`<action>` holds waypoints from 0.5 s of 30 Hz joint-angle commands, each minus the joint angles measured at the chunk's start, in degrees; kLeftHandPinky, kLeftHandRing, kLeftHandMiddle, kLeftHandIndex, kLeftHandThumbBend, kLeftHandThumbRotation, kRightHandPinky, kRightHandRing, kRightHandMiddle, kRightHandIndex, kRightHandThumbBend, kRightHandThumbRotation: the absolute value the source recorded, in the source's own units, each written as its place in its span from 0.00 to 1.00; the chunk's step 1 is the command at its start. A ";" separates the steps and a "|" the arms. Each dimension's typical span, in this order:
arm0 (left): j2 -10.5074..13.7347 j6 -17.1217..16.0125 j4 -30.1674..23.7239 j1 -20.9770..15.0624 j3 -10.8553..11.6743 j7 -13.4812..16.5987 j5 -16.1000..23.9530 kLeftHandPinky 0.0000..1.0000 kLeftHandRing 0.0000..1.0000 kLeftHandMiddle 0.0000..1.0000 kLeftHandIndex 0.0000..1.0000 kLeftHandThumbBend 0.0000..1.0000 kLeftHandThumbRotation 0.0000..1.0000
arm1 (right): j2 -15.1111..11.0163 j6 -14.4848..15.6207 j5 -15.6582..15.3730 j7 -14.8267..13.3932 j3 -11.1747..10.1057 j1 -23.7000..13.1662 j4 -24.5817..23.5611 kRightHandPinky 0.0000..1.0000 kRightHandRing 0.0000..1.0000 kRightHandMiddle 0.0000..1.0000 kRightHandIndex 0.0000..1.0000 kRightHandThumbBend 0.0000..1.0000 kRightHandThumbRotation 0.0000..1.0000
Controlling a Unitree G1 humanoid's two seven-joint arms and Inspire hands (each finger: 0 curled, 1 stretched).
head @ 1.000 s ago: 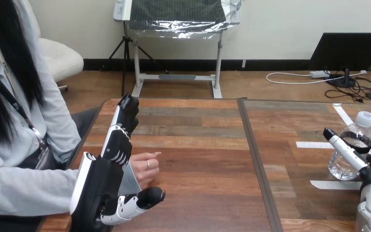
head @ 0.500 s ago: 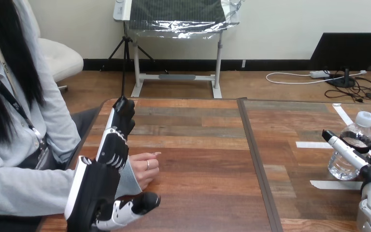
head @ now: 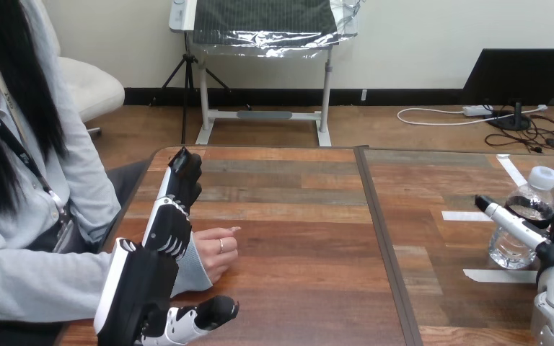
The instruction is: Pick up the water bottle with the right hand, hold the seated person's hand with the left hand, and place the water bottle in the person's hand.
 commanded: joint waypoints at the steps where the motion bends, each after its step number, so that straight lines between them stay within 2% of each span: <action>1: 0.81 -1.09 -3.42 -1.11 -0.33 -0.71 -1.81 1.00 1.00 1.00 1.00 1.00 0.64 | -0.51 -0.14 0.25 -0.18 -0.47 -5.56 0.03 0.74 0.85 0.90 0.94 0.98 0.22; 9: 0.84 -1.59 -3.45 -0.94 -0.15 -1.68 -2.92 1.00 1.00 1.00 1.00 1.00 0.63 | -0.15 -0.27 1.12 -0.95 -1.29 -5.78 0.00 0.66 0.79 0.82 0.83 0.96 0.09; 15: 1.07 -2.07 -3.36 -0.90 -0.10 -2.48 -3.90 1.00 1.00 1.00 1.00 1.00 0.63 | 0.30 -0.45 2.50 -1.37 -2.44 -6.04 -0.09 0.49 0.60 0.67 0.65 0.96 0.02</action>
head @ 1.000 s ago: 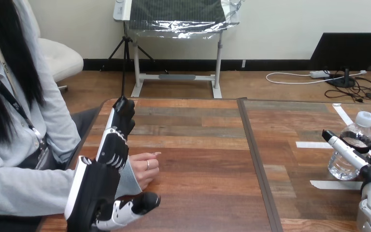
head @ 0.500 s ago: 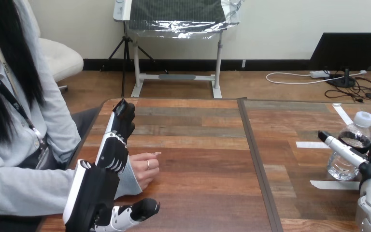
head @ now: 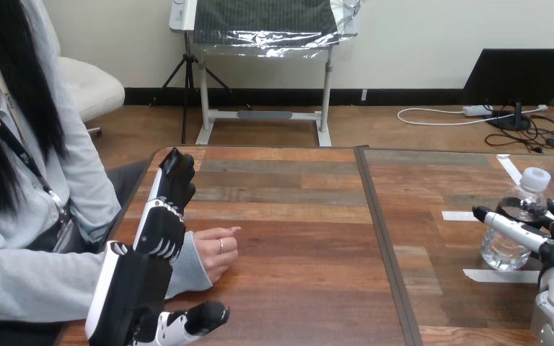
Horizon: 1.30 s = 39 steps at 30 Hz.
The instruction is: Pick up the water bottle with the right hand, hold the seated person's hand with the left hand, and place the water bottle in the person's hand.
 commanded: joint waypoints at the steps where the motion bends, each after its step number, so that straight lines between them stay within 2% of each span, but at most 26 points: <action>1: 0.67 -1.68 -2.45 -1.95 0.08 -0.55 -0.85 1.00 1.00 1.00 1.00 1.00 0.63 | 0.19 -0.60 0.63 -1.00 -0.94 -5.89 -0.11 0.46 0.57 0.64 0.62 0.95 0.01; 5: 0.70 -1.35 -3.02 -1.66 0.19 -0.71 -1.08 1.00 1.00 1.00 1.00 1.00 0.64 | 0.01 -0.26 -1.74 -3.42 1.20 -5.83 -0.11 0.38 0.47 0.55 0.53 0.94 0.01; 8: 0.65 -1.33 -3.17 -1.63 0.20 -0.77 -1.30 1.00 1.00 1.00 1.00 1.00 0.64 | 0.20 -0.11 -1.31 -3.54 0.72 -5.95 -0.13 0.33 0.40 0.47 0.45 0.92 0.00; 13: 0.71 -1.16 -3.35 -1.55 0.24 -0.98 -1.62 1.00 1.00 1.00 1.00 1.00 0.64 | 0.40 0.44 -1.10 -4.16 0.68 -6.20 -0.11 0.29 0.34 0.42 0.40 0.89 0.00; 23: 0.48 -1.56 -3.18 -1.83 0.67 -0.97 -1.23 1.00 1.00 1.00 1.00 1.00 0.64 | 0.76 -0.04 -0.76 -4.29 0.55 -6.33 -0.22 0.27 0.33 0.41 0.38 0.85 0.00; 29: 0.21 -2.03 -2.84 -2.09 0.62 -0.98 -1.22 1.00 1.00 1.00 1.00 1.00 0.65 | 1.06 -1.31 -0.09 -3.75 0.08 -6.28 -0.42 0.28 0.33 0.41 0.38 0.84 0.00; 39: 0.08 -1.58 -2.83 -2.37 0.35 -1.02 -1.33 1.00 1.00 1.00 1.00 1.00 0.66 | 1.73 -4.42 3.25 -0.21 -2.26 -6.10 -0.94 0.28 0.33 0.41 0.37 0.81 0.00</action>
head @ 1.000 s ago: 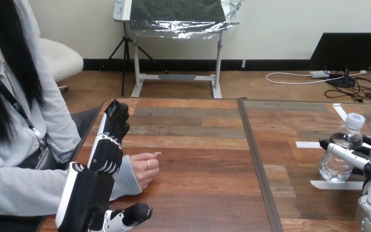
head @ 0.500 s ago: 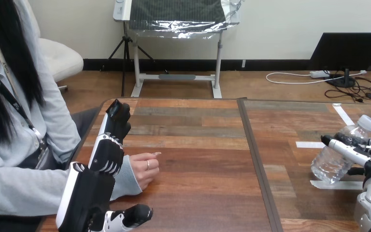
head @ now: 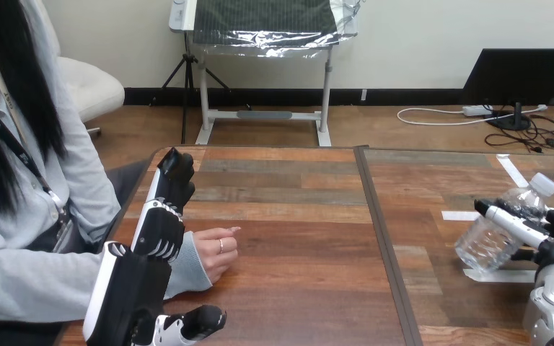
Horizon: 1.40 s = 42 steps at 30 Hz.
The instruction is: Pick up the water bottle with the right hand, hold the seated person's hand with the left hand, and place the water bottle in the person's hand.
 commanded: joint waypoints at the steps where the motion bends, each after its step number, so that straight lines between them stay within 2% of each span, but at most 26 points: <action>1: 0.06 -0.73 -2.31 -2.67 0.12 -0.09 -0.94 1.00 1.00 1.00 1.00 1.00 0.65 | 0.59 -4.25 1.55 1.48 -1.24 -5.23 -1.18 0.28 0.33 0.40 0.37 0.81 0.00; 13: 0.04 -0.98 -1.83 -3.20 -0.01 -0.48 -1.07 1.00 1.00 1.00 1.00 1.00 0.64 | 1.89 -8.85 5.34 6.22 -3.54 -4.84 -2.00 0.27 0.31 0.40 0.36 0.78 0.00; 17: -0.09 -1.67 -1.18 -3.67 0.27 -0.45 -0.69 1.00 1.00 1.00 1.00 1.00 0.64 | 2.37 -10.63 6.02 7.40 -3.55 -4.67 -2.39 0.27 0.32 0.39 0.36 0.77 0.00; 23: -0.54 0.25 -2.54 -2.88 1.34 1.19 1.50 1.00 1.00 1.00 1.00 1.00 0.64 | 3.14 -13.30 7.84 10.91 -3.94 -4.35 -3.08 0.28 0.33 0.40 0.36 0.75 0.00; 27: -0.27 2.12 -4.39 -2.27 2.48 2.90 4.31 1.00 1.00 1.00 1.00 1.00 0.64 | 3.89 -15.00 9.45 13.54 -4.38 -4.24 -3.73 0.28 0.33 0.40 0.36 0.74 0.00; 32: -0.40 4.74 -7.06 -1.38 4.51 5.72 9.01 1.00 1.00 1.00 1.00 1.00 0.63 | 4.52 -16.86 10.05 15.03 -4.14 -4.16 -4.41 0.28 0.33 0.40 0.36 0.71 0.00; 38: -0.26 6.27 -8.92 -1.37 6.25 8.60 13.13 1.00 1.00 1.00 1.00 1.00 0.60 | 5.17 -18.76 10.57 17.41 -3.71 -4.09 -5.36 0.27 0.31 0.39 0.36 0.69 0.00; 41: 0.55 6.03 -9.28 -1.85 7.43 9.67 15.87 0.99 1.00 1.00 1.00 1.00 0.57 | 5.38 -19.27 10.74 18.59 -3.58 -4.16 -5.79 0.26 0.29 0.39 0.36 0.67 0.00; 42: 0.77 5.96 -9.48 -1.96 8.30 10.43 17.57 0.99 1.00 1.00 1.00 1.00 0.57 | 5.50 -19.61 11.03 19.77 -3.65 -4.18 -6.02 0.26 0.29 0.39 0.36 0.67 0.00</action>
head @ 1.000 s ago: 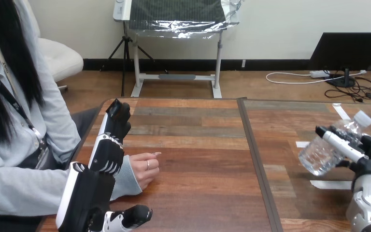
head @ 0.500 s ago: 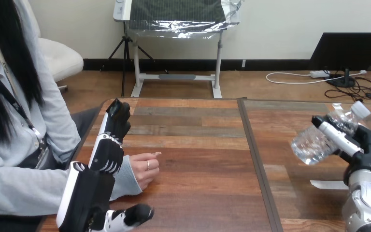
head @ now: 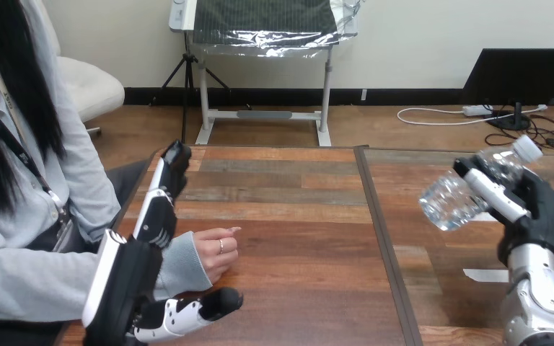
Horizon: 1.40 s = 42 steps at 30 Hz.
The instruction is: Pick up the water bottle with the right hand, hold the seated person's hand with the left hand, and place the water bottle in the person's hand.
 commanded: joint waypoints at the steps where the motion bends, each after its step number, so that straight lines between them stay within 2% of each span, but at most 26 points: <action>1: 1.09 0.01 -3.80 -2.45 3.29 2.74 4.96 0.98 1.00 1.00 1.00 1.00 0.56 | 0.42 -3.90 1.36 3.60 0.27 -4.19 -4.73 0.26 0.28 0.38 0.36 0.66 0.00; 5: 1.30 0.90 -5.02 -2.60 5.86 5.73 10.92 0.93 0.99 1.00 1.00 1.00 0.52 | 0.61 -4.54 1.11 4.12 0.62 -4.42 -5.00 0.25 0.27 0.37 0.35 0.65 0.00; 9: 2.19 4.75 -8.22 -1.90 8.43 8.82 18.53 0.90 0.97 1.00 1.00 1.00 0.48 | 0.86 -5.82 0.58 4.88 1.24 -4.54 -5.45 0.25 0.26 0.36 0.35 0.67 0.00; 17: 4.85 12.26 -13.82 -0.90 10.52 12.47 28.01 0.86 0.95 1.00 1.00 1.00 0.42 | 1.04 -7.78 -1.81 3.62 3.60 -4.63 -5.92 0.27 0.28 0.35 0.34 0.69 0.00; 21: 6.65 16.12 -16.27 -0.87 11.38 14.21 32.71 0.86 0.94 1.00 1.00 1.00 0.39 | 1.49 -8.01 -1.51 4.83 3.77 -4.99 -5.98 0.29 0.29 0.35 0.34 0.69 0.00; 25: 8.87 19.45 -17.57 -1.46 11.59 14.58 35.08 0.84 0.92 0.98 0.99 1.00 0.36 | 1.70 -8.24 -1.83 5.17 4.58 -5.25 -6.01 0.30 0.30 0.36 0.34 0.69 0.00; 30: 11.89 21.76 -17.83 -2.54 11.29 14.43 35.41 0.83 0.91 0.96 0.97 1.00 0.33 | 1.92 -8.30 -2.27 5.21 5.51 -5.52 -6.10 0.29 0.30 0.36 0.34 0.70 0.00; 31: 13.87 22.93 -17.58 -3.62 11.40 13.14 35.67 0.81 0.88 0.92 0.94 1.00 0.28 | 2.10 -8.68 -2.60 5.29 5.90 -5.74 -6.09 0.28 0.29 0.36 0.35 0.70 0.00; 33: 17.56 25.25 -17.21 -5.27 11.02 11.30 35.87 0.80 0.87 0.91 0.93 1.00 0.26 | 2.28 -9.47 -3.15 5.33 6.80 -6.02 -6.10 0.27 0.29 0.35 0.34 0.70 0.00; 42: 22.72 28.85 -16.96 -7.27 9.55 8.55 36.71 0.77 0.84 0.86 0.89 1.00 0.21 | 2.44 -10.05 -2.68 6.37 7.21 -6.23 -6.34 0.25 0.28 0.34 0.33 0.72 0.00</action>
